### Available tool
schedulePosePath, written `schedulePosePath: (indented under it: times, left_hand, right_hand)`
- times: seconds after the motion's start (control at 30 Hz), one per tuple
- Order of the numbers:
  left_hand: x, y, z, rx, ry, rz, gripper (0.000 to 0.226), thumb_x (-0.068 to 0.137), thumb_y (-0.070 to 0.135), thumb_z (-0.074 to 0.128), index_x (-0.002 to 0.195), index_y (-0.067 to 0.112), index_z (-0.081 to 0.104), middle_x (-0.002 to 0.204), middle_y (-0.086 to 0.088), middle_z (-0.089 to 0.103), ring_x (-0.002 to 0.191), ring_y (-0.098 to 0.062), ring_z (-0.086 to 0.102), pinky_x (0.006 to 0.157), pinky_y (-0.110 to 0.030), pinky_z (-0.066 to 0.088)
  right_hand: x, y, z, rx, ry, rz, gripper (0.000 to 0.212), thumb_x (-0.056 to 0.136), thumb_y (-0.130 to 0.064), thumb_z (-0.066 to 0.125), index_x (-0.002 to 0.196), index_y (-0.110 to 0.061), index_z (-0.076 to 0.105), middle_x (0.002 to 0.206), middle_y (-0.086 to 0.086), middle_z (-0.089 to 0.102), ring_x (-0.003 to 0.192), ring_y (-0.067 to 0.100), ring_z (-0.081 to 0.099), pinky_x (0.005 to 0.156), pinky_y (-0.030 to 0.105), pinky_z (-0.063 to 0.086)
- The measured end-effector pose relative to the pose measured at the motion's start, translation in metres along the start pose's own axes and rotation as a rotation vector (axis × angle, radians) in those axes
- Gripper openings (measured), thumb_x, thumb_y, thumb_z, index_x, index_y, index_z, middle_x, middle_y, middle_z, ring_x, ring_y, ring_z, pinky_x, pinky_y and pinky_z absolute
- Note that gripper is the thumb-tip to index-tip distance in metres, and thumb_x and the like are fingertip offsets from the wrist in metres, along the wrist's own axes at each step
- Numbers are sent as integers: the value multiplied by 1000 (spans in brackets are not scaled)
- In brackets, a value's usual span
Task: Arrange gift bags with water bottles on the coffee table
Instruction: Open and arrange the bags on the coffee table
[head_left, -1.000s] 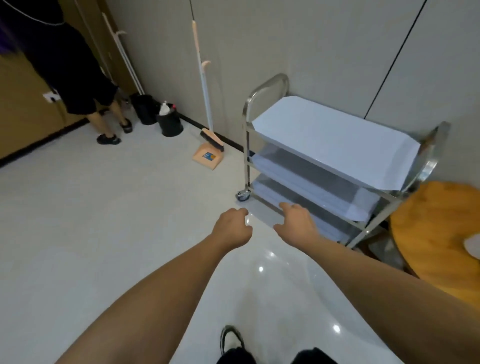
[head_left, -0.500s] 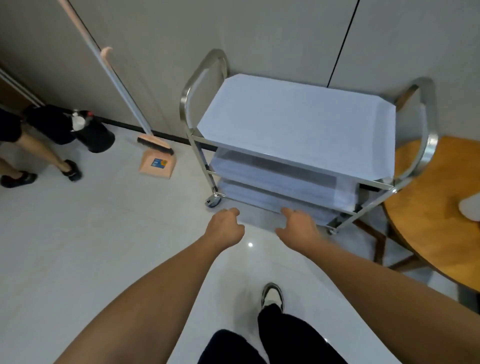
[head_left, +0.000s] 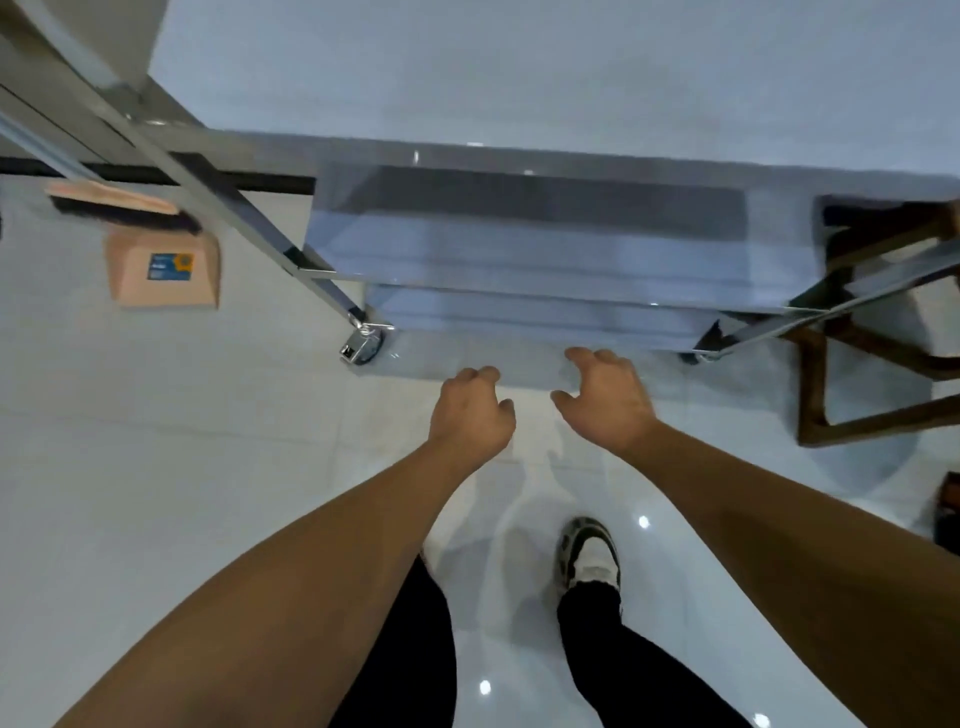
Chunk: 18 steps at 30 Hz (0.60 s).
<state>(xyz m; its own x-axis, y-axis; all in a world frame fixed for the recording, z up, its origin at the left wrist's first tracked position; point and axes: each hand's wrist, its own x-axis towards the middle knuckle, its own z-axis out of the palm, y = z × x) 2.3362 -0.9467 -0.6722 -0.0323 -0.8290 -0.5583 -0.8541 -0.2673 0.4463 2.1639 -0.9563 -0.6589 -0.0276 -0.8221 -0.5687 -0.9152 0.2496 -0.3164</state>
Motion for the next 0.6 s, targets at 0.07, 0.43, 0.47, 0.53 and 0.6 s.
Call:
schedulePosePath:
  times: [0.07, 0.43, 0.47, 0.53, 0.6]
  left_hand:
    - [45, -18, 25, -6, 46, 48, 46, 98, 26, 57, 141, 12, 53, 138, -14, 55, 127, -32, 51, 103, -37, 45]
    - [273, -57, 134, 98, 389, 407, 37, 97, 37, 58, 128, 18, 62, 129, -11, 62, 121, -33, 51, 100, -35, 43]
    - [289, -58, 135, 90, 418, 432, 38, 96, 36, 60, 130, 18, 62, 128, -11, 62, 120, -33, 53, 100, -36, 45]
    - [320, -61, 137, 61, 480, 499, 42, 95, 37, 61, 131, 16, 62, 123, -12, 66, 115, -33, 57, 100, -40, 48]
    - [342, -64, 135, 116, 489, 537, 45, 95, 38, 61, 134, 14, 60, 126, -12, 65, 117, -33, 57, 100, -44, 49]
  right_hand:
    - [46, 10, 34, 18, 37, 10, 60, 94, -35, 63, 148, -16, 44, 138, 17, 54, 129, 38, 46, 104, 43, 46]
    - [280, 66, 151, 40, 542, -75, 55, 88, -32, 64, 141, -20, 52, 135, 15, 56, 124, 37, 50, 105, 41, 41]
    - [297, 68, 152, 18, 588, -107, 53, 85, -33, 64, 136, -21, 55, 130, 14, 60, 119, 37, 54, 101, 41, 44]
    - [325, 76, 153, -37, 646, -148, 51, 77, -37, 59, 127, -25, 57, 119, 11, 63, 108, 36, 58, 94, 40, 49]
    - [341, 82, 153, -81, 650, -160, 51, 78, -34, 59, 127, -23, 54, 120, 13, 59, 109, 39, 55, 93, 42, 48]
